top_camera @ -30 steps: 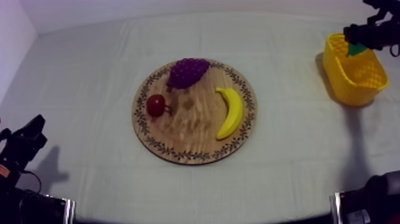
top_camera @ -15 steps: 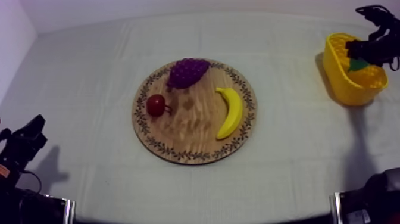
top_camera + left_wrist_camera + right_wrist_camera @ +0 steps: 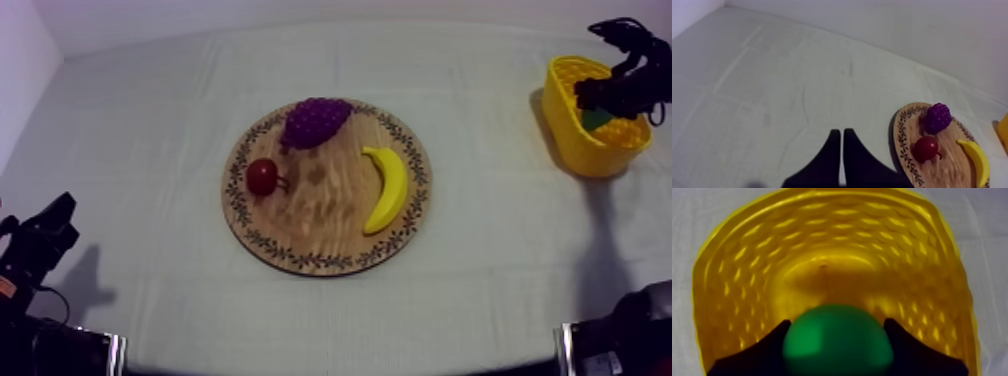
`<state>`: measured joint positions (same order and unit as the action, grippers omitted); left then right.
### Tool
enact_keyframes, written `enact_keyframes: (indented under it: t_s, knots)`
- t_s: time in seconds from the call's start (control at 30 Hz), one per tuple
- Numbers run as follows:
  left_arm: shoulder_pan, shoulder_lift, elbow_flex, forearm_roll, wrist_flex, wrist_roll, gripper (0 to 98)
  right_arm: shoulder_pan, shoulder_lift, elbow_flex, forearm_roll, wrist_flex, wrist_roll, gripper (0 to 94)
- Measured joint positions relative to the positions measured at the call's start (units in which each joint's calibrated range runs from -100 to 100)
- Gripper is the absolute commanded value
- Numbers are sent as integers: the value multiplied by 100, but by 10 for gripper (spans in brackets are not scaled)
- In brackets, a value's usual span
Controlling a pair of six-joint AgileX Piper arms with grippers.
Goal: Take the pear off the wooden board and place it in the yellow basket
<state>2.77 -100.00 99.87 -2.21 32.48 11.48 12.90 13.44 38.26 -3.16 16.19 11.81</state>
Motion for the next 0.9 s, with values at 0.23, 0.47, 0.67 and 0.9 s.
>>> enact_keyframes:
  t_s: [0.23,0.47,0.67,0.9]
  knots:
    - [0,0,0,0,0,-3,1,-15,-20,-7,0,0,16,575]
    - [0,0,0,0,0,-3,1,-15,-141,36,-66,8,98,550]
    - [0,0,0,0,0,0,1,-15,-451,248,-324,-135,273,398]
    - [0,0,0,0,0,0,1,-63,-1281,814,-859,-538,634,147]
